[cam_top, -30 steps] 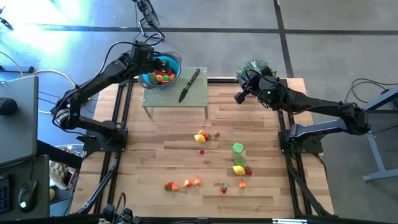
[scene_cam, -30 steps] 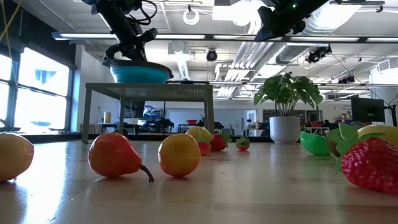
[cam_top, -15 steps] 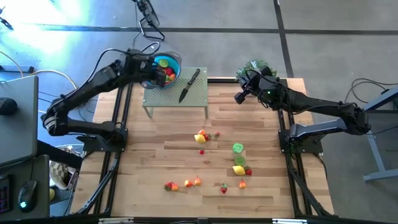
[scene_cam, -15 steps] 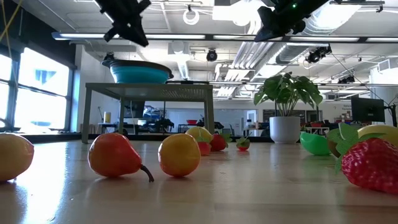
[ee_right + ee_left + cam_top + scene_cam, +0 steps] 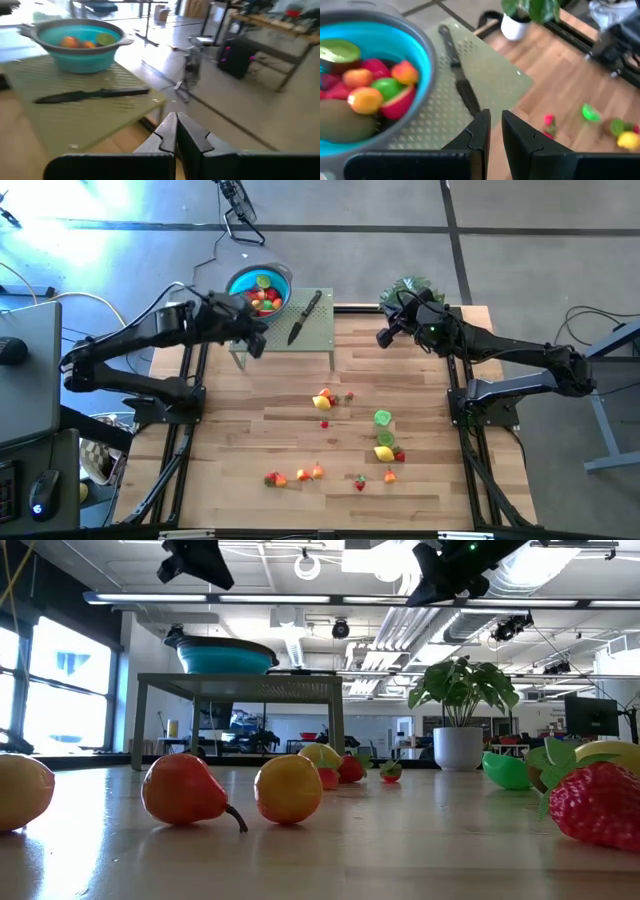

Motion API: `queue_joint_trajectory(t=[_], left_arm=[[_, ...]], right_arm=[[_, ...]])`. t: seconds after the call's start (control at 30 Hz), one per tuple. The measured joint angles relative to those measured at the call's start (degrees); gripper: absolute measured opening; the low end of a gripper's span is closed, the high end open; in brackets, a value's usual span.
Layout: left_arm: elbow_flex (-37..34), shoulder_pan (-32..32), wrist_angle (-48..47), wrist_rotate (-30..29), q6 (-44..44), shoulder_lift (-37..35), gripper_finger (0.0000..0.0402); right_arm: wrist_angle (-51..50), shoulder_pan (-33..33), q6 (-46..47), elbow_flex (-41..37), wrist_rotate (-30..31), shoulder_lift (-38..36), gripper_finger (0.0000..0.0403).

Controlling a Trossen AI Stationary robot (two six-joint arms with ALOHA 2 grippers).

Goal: Pick & Place Fruit
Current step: Put the strawberry into the strainer bowl on the shelf

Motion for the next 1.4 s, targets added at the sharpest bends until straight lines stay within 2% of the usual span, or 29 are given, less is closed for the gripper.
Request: queue_joint_trajectory(t=[0.33, 0.43, 0.6, 0.87, 1.13, 1.4], left_arm=[[0.00, -15.49, -3.10, -11.00, -5.85, -0.02, 0.0045], [-0.06, -20.26, -2.97, -12.54, -6.11, -0.02, 0.0045], [-4.28, -27.08, 2.08, -14.24, -8.49, 0.05, 0.0044], [-11.21, -36.93, 8.51, -14.54, -16.69, 0.03, 0.0044], [-12.27, -45.91, 8.59, -17.31, -25.58, 0.73, 0.0044], [-12.27, -50.67, 8.98, -18.96, -37.23, 4.92, 0.0044]], right_arm=[[0.00, 0.37, 9.60, 0.00, -10.75, 0.00, 0.0002], [-0.01, 1.67, 11.08, 0.00, -10.88, 0.00, 0.0002], [-0.02, 4.78, 11.21, 0.00, -11.06, 0.00, 0.0002], [-0.02, 8.97, 11.24, 0.00, -11.06, 0.00, 0.0002], [-0.02, 10.29, 11.26, 0.00, -10.19, 0.00, 0.0002], [-0.06, 10.29, 10.95, 0.00, -10.27, 0.00, 0.0002]])
